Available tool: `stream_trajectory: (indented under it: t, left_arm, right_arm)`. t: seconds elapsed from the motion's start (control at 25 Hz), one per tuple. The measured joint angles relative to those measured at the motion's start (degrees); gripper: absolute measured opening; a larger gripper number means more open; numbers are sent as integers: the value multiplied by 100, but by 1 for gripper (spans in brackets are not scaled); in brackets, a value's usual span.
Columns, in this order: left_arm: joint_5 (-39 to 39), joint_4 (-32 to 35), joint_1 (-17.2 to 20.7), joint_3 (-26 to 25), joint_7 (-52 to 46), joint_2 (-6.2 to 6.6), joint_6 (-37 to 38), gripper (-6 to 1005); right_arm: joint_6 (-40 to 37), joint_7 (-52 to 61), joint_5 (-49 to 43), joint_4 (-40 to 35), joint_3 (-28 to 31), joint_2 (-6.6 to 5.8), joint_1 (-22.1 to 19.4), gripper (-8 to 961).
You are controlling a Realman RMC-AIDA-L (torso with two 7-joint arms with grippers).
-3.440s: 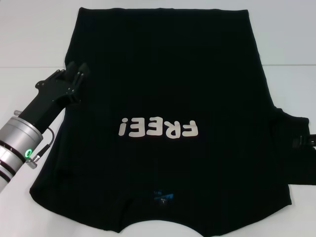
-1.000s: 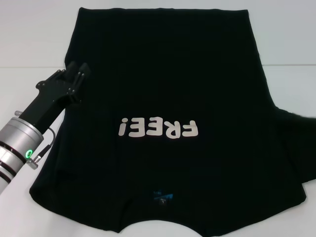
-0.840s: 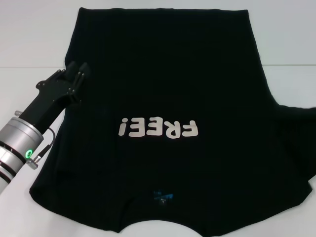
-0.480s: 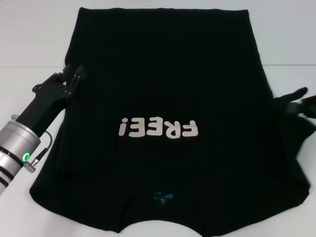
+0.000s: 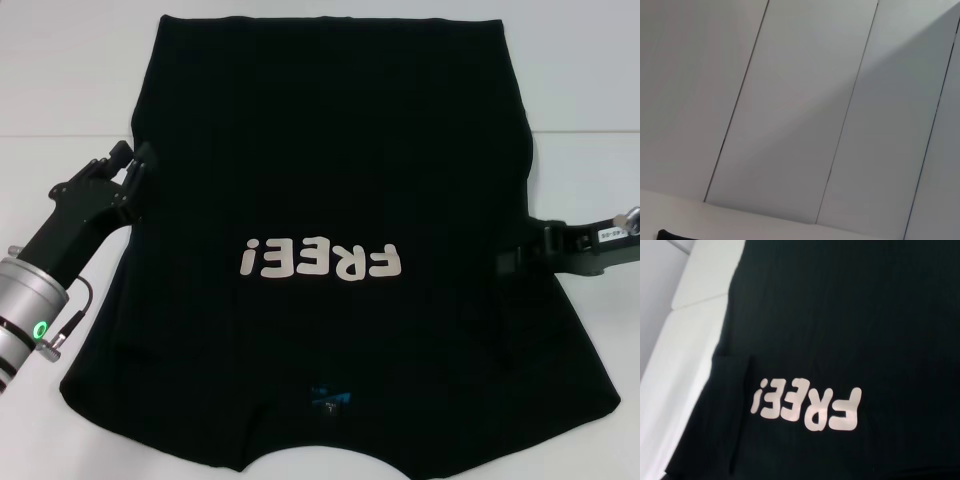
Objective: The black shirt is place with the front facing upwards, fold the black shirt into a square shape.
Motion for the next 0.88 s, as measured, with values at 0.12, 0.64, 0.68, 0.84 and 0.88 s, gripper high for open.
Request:
stream_trajectory:
  t: [0.12,0.64,0.68,0.84,0.88]
  left_arm:
    - [0,-1,5,1,0,0,3,305]
    - [0,-67,-21,34,1,0,7,306]
    - [0,-68,-19,35,1,0,7,306]
    - [0,-71,15,19,1,-3,7,305]
    - [0,-71,25,13,1,-6,8,305]
  right_arm:
    - [124,-4,-91,103,-21,41,53,93]
    - [13,-345,770,152,51,79,-51,337]
    - [-40,-362,832,127,55,64,-91,371]
    - [-165,-295,852,113,66,-59,-298,568]
    - [-136,-259,845,127,73,-98,-365,617]
